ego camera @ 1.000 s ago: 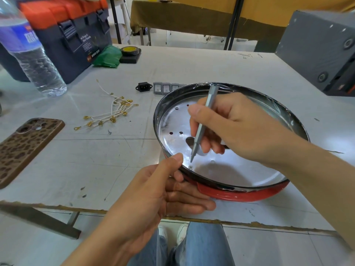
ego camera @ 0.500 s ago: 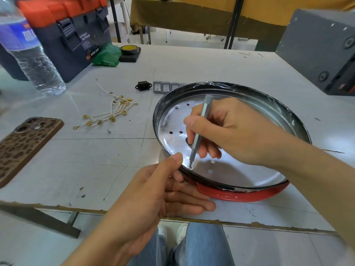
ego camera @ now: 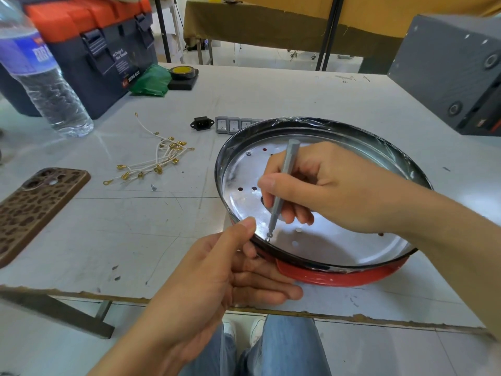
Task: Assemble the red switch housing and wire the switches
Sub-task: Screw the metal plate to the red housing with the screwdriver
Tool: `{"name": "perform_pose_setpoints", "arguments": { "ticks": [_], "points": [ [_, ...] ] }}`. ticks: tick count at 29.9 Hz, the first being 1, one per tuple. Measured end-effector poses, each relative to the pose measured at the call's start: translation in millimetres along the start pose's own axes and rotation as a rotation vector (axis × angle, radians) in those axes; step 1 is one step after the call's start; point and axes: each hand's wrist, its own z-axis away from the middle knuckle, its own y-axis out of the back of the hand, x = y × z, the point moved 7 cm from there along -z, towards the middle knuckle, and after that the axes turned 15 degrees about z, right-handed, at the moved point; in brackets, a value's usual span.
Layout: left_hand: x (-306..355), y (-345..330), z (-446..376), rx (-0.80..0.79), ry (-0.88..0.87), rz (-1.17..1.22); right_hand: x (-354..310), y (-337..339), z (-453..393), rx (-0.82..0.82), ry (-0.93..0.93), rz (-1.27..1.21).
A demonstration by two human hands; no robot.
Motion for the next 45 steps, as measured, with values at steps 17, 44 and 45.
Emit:
{"name": "perform_pose_setpoints", "arguments": {
  "ticks": [17,44,45],
  "points": [
    [0.5,0.1,0.9,0.022,0.002,-0.006,-20.2,18.3,-6.2,-0.158,0.061,0.191],
    [-0.4,1.5,0.3,0.03,0.021,0.007,-37.5,17.6,-16.1,-0.124,0.075,0.726],
    [-0.3,0.9,0.2,0.026,0.022,0.003,-38.8,17.7,-16.3,-0.11,0.082,0.754]
  ]
}}
